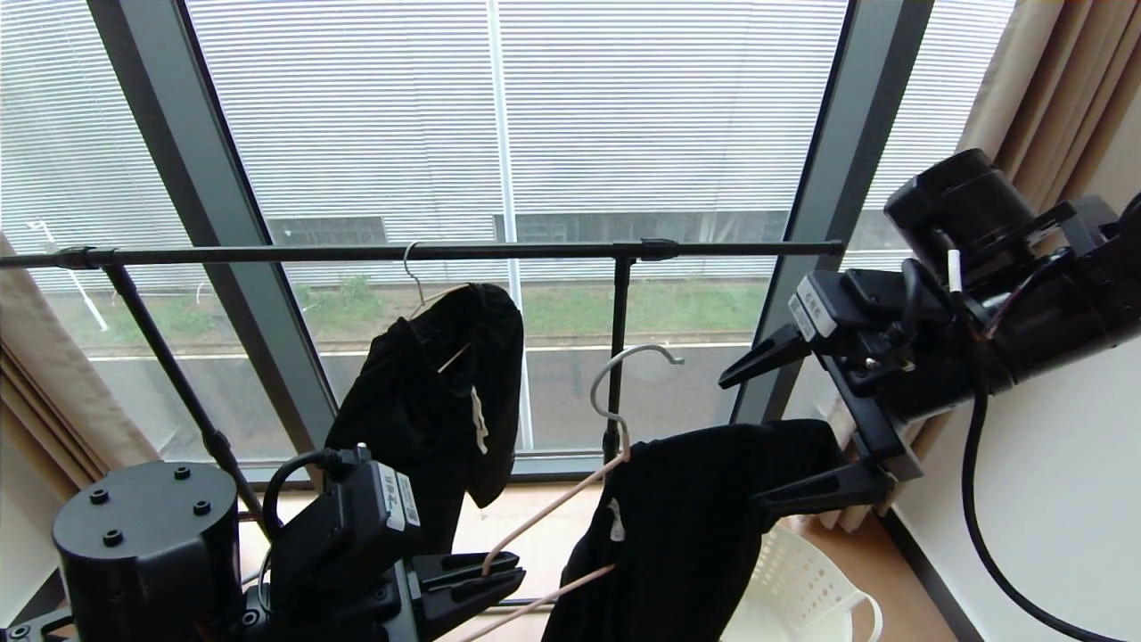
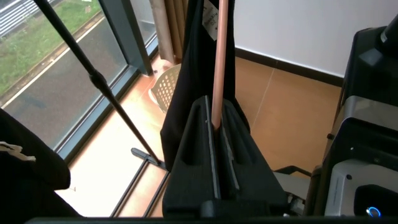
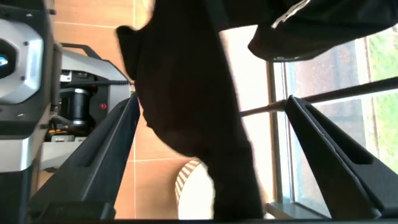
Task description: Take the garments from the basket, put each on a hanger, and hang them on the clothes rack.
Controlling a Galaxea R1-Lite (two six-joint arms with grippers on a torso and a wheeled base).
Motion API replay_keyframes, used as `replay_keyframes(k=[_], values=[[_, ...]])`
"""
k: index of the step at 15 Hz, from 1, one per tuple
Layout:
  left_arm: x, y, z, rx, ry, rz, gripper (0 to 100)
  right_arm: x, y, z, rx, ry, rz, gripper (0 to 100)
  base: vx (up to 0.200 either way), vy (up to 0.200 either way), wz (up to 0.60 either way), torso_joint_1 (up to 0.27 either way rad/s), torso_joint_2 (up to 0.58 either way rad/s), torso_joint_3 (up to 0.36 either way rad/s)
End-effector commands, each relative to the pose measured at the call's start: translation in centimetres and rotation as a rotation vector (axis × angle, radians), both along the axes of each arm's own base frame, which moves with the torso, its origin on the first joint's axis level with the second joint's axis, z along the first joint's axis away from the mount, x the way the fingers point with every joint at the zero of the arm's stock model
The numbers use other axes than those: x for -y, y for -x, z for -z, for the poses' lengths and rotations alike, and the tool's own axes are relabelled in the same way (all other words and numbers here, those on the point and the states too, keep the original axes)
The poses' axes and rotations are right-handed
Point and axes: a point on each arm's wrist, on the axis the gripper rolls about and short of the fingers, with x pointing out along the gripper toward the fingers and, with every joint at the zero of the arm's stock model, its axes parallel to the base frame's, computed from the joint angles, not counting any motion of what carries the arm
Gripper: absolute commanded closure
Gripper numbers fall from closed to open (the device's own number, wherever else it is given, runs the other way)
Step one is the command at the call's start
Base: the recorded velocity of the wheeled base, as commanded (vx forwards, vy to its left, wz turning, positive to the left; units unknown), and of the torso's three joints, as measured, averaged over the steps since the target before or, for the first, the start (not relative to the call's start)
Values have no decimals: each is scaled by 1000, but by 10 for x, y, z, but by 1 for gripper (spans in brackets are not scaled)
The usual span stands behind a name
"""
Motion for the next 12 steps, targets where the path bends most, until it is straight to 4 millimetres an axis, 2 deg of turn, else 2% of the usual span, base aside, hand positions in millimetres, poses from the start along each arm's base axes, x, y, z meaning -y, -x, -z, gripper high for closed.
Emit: replay_keyframes(k=[1,12], values=[[1,0,0,0,0,2,100,-9,-12,14,-50,9,-15,0,0,0,0,0,0,0],[0,1,-1,6,3,1,100,-22,-11,25,-98,15,-49,0,0,0,0,0,0,0]])
